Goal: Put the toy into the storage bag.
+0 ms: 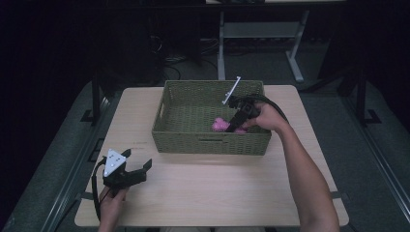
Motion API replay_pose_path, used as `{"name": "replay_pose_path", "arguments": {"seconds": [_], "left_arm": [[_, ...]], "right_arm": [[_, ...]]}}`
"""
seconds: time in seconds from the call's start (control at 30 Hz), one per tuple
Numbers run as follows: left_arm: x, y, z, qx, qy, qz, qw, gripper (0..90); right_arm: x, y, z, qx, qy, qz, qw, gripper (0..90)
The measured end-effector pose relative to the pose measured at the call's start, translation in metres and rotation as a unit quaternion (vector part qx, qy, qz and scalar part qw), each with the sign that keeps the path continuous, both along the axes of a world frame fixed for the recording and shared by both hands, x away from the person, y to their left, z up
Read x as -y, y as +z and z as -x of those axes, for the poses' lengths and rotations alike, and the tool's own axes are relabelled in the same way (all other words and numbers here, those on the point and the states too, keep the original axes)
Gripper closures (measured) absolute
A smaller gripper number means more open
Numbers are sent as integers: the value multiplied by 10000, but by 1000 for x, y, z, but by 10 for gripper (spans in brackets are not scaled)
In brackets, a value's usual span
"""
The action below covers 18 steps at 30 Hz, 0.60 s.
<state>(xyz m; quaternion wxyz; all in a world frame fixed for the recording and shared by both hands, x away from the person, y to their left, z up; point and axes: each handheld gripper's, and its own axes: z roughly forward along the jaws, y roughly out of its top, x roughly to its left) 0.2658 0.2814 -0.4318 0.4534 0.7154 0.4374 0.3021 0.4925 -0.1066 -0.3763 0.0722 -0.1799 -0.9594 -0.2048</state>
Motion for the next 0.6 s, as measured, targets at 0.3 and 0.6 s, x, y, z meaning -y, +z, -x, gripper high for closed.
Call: {"name": "replay_pose_path", "arguments": {"seconds": [0.3,0.6], "left_arm": [[-1,0,0,6,7,-3,10000,138],[0,0,0,-7,12,22,10000,138]], "right_arm": [[-2,0,0,-27,-18,-60,10000,573],[-1,4,0,-15,-118,-147,9998,506]]}}
